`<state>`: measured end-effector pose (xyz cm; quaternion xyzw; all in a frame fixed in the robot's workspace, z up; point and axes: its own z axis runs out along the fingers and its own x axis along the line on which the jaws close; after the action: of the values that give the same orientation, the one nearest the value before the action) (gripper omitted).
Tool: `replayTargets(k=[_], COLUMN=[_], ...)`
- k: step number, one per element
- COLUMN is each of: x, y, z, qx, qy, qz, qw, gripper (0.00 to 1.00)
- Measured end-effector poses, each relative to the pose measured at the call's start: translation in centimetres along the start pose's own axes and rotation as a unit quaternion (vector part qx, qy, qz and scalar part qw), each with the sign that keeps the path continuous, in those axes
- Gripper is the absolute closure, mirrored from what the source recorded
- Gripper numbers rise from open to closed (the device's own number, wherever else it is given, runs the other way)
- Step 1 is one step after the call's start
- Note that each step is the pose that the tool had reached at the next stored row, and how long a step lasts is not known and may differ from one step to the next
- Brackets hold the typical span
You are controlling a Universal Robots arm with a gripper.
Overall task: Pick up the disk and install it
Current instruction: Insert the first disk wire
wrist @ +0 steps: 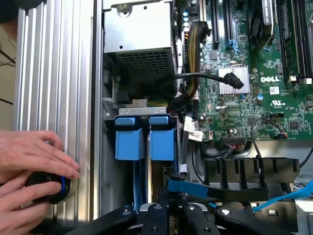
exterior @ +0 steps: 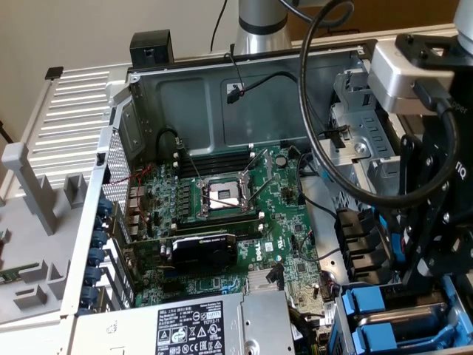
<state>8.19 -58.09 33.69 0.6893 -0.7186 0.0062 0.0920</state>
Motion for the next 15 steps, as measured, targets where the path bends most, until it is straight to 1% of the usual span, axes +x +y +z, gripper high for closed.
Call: replayTargets(k=[15], x=[0.11], y=[0.00], z=[0.26], qx=[0.0000], qy=[0.0001], qz=[0.000], qw=[1.0000], gripper=[0.83])
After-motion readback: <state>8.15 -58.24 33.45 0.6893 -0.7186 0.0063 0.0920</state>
